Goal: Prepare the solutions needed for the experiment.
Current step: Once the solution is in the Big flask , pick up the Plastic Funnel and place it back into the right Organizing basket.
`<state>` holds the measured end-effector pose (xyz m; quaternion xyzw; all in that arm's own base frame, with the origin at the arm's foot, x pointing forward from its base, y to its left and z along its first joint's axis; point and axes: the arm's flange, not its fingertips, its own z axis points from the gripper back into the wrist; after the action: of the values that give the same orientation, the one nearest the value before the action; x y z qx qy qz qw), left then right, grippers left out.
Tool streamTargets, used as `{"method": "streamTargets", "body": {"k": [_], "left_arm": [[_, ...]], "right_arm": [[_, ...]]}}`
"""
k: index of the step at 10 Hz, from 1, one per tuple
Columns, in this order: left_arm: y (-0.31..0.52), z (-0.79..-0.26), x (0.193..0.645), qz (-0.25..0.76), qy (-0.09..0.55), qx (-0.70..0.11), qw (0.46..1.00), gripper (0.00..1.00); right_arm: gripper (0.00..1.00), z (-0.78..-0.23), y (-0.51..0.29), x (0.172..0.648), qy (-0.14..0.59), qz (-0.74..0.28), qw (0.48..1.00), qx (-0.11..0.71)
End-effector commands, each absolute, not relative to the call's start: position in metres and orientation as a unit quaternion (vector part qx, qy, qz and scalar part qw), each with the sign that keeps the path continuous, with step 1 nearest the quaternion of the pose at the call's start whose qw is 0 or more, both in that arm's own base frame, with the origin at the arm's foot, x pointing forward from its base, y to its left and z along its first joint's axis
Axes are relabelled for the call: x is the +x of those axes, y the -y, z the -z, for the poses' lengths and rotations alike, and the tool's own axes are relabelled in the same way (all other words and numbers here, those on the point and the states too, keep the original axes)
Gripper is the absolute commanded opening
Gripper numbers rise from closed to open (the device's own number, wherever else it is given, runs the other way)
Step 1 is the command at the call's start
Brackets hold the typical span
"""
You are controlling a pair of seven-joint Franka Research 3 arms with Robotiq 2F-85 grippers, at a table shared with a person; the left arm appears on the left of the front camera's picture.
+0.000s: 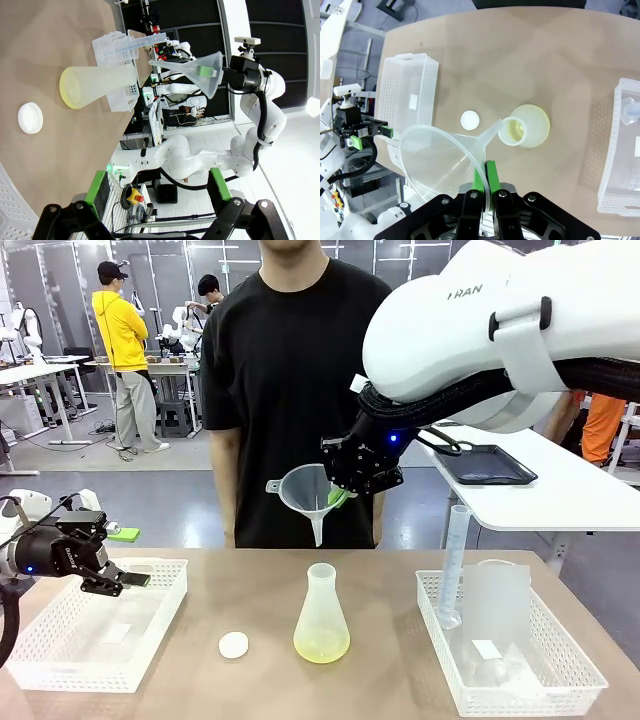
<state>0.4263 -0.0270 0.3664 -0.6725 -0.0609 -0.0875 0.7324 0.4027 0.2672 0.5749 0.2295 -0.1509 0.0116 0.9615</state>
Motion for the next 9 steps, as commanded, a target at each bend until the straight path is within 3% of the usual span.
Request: {"method": "streamTargets", "body": {"k": [1,3,9], "left_arm": [[0.027,-0.369,0.427,0.084,0.060,-0.672,0.734,1.00],[0.027,-0.369,0.427,0.084,0.060,-0.672,0.734,1.00],[0.027,-0.369,0.427,0.084,0.060,-0.672,0.734,1.00]], "right_arm": [[0.01,-0.571,-0.248,0.389,0.146,-0.033,0.954,0.259],[0.01,-0.570,-0.211,0.369,0.133,-0.023,0.955,0.265],[0.01,-0.528,-0.074,0.320,0.116,0.157,0.958,0.212]]}}
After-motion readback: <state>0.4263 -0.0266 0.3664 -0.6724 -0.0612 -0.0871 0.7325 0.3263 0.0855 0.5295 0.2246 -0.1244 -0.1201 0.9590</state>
